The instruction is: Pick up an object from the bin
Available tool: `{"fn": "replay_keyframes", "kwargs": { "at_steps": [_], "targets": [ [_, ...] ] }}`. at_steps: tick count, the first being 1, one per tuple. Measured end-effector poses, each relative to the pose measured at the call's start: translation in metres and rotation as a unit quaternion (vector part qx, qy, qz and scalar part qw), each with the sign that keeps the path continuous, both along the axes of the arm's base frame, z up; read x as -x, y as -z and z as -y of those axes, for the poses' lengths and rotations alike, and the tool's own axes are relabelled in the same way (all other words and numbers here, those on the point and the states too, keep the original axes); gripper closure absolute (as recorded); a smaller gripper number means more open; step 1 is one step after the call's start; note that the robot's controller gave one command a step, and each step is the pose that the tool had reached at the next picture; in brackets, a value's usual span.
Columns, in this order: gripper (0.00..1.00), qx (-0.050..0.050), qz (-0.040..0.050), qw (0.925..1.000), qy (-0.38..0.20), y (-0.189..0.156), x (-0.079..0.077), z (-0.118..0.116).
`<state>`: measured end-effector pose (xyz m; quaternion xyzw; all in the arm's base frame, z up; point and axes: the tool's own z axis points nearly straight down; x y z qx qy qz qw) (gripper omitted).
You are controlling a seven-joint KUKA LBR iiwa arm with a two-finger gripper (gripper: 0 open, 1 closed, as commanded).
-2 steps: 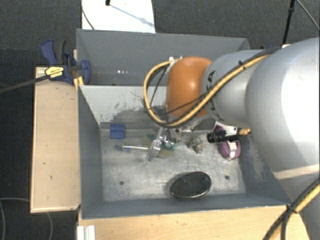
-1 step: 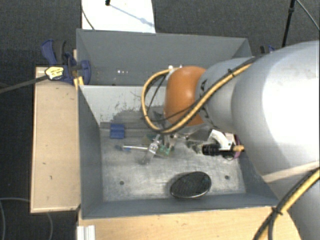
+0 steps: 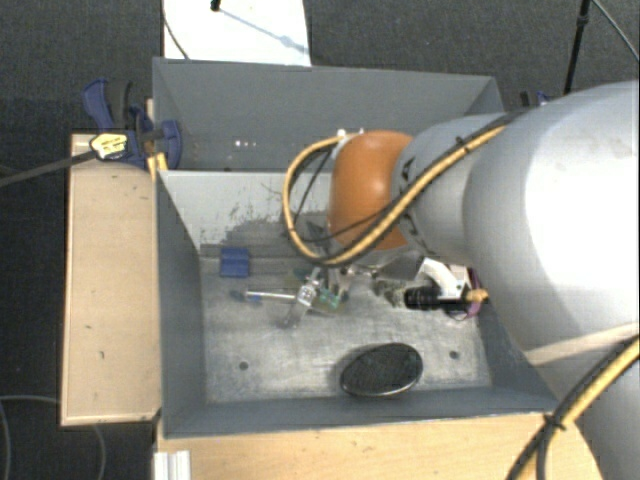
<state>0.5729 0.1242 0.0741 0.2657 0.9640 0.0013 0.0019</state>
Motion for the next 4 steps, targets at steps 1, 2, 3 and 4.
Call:
{"fn": "replay_keyframes", "kwargs": {
  "at_steps": [1,2,3,4],
  "targets": [
    [1.00,-0.001,0.0029,1.0000,0.001,-0.002,-0.002,0.000],
    [1.00,0.000,0.0001,1.0000,0.000,-0.031,-0.003,0.000],
    [1.00,0.000,0.0001,1.0000,-0.002,-0.061,-0.004,0.000],
    [1.00,0.000,0.0005,1.0000,-0.005,-0.097,-0.005,-0.001]
  ]
}}
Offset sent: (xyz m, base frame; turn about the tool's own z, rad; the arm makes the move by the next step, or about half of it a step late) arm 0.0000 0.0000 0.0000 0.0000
